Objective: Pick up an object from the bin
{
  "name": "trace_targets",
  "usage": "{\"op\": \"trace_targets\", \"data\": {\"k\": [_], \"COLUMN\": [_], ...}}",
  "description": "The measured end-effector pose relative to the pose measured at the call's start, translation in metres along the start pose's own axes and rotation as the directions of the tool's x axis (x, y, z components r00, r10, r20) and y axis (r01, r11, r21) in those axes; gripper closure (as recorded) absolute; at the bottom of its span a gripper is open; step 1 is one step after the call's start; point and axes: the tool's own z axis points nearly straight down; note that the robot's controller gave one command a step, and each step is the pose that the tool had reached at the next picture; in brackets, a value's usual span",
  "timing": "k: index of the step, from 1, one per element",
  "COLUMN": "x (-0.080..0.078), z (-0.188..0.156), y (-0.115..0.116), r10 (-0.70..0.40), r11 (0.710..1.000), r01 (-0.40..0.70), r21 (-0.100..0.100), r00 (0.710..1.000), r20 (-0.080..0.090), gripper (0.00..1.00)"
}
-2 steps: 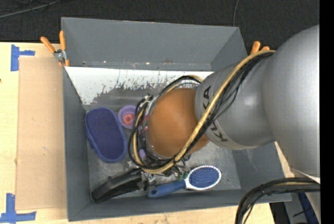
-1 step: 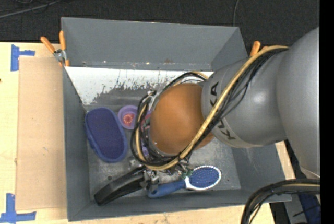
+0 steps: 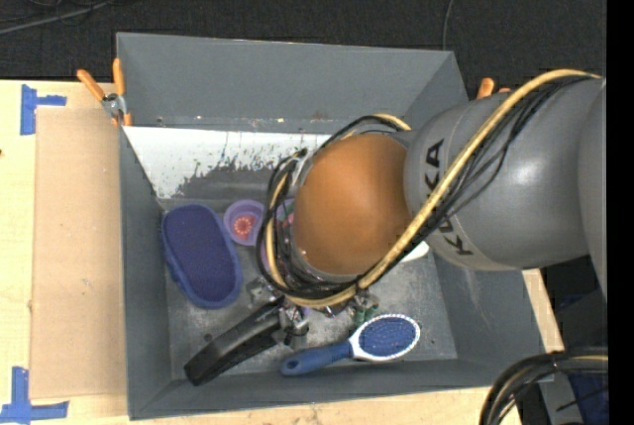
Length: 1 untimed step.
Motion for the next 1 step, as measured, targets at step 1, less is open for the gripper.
{"op": "trace_targets", "data": {"k": [1], "x": [-0.0004], "z": [-0.0244], "y": [0.0003], "r10": [0.000], "r11": [1.000], "r01": [0.000], "r21": [0.000], "r00": [1.000], "r20": [0.000], "gripper": [1.00]}}
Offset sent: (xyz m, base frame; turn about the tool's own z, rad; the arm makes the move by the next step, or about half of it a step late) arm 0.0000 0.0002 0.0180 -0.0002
